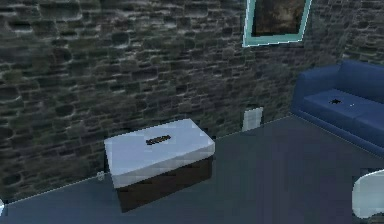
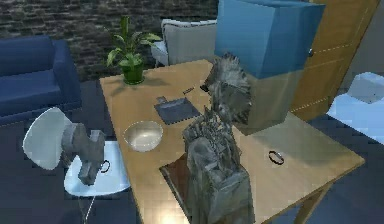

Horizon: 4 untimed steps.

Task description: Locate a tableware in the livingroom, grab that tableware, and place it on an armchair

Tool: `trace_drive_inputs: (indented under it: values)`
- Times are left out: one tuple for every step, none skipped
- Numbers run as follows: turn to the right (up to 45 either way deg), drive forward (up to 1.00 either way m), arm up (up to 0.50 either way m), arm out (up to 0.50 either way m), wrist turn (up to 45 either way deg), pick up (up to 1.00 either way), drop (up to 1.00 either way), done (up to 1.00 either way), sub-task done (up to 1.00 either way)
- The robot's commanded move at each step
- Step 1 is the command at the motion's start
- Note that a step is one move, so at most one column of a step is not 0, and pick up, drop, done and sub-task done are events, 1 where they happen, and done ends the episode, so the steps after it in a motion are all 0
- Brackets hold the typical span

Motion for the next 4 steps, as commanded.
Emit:
trace_drive_inputs:
  values:
    - [0.0, 0.25, 0.00, 0.00, 0.0, 0.00, 0.00, 0.00, 0.00]
    - [0.0, 0.00, 0.50, 0.00, 0.0, 0.00, 0.00, 0.00, 0.00]
    - [0.0, 0.00, 0.36, 0.00, 0.0, 0.00, 0.00, 0.00, 0.00]
    - [0.0, 0.00, 0.00, 0.36, 0.0, 0.00, 0.00, 0.00, 0.00]
